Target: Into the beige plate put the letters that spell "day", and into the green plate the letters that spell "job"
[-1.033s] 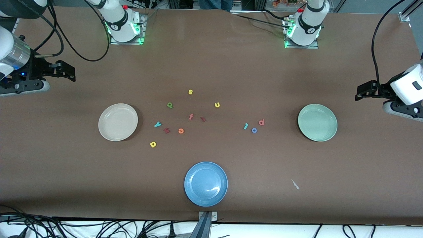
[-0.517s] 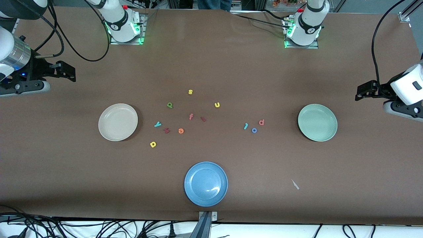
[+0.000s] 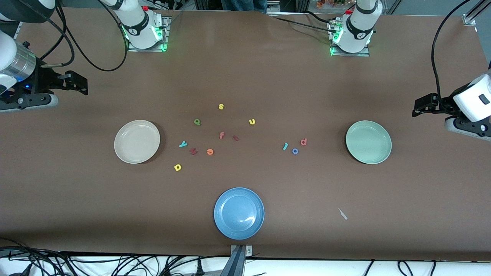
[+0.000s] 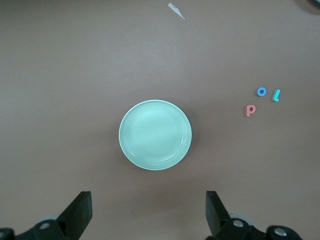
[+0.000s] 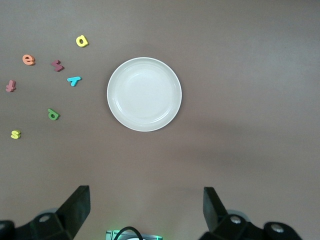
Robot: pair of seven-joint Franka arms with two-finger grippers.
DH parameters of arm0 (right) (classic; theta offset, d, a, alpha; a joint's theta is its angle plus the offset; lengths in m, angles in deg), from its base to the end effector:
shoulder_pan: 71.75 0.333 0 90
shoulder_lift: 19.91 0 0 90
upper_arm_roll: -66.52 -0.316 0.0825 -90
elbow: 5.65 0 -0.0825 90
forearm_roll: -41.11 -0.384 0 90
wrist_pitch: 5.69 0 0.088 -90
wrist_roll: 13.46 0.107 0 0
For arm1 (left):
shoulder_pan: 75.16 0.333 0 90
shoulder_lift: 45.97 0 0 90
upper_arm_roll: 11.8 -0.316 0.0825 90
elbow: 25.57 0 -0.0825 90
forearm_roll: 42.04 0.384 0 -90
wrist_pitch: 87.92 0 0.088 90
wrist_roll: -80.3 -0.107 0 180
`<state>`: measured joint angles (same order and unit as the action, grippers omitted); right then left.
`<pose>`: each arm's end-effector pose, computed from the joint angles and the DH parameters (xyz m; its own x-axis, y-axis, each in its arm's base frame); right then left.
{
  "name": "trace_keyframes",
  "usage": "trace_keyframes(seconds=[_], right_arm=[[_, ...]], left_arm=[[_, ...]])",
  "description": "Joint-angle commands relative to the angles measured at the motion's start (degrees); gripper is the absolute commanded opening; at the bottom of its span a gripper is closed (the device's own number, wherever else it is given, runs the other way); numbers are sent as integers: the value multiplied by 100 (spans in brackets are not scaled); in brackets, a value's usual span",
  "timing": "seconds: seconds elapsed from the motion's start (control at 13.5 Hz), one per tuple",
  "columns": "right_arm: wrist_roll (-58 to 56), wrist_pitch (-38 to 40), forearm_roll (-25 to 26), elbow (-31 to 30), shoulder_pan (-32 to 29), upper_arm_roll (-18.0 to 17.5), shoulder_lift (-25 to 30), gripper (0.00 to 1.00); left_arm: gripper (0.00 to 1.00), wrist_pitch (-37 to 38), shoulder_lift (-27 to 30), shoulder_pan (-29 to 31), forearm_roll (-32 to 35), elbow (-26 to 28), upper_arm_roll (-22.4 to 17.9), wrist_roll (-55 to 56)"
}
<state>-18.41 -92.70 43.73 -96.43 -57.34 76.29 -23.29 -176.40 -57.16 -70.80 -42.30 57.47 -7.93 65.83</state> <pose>0.5621 0.0432 0.5815 0.9784 0.1625 -0.1279 0.1694 -0.9845 0.0447 0.6080 0.0085 0.5659 0.9660 -0.2417 -0.0922 -0.2388 -0.9702 0.0420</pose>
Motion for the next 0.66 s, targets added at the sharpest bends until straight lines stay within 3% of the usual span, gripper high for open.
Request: trace_keyframes(seconds=[0.0, 0.59], right_arm=[[-76, 27, 28, 8, -17, -28, 14, 100], [-59, -35, -77, 16, 9, -37, -153, 100]], left_arm=[[100, 86, -14, -14, 167, -104, 9, -74], [100, 95, -14, 3, 193, -95, -17, 119]])
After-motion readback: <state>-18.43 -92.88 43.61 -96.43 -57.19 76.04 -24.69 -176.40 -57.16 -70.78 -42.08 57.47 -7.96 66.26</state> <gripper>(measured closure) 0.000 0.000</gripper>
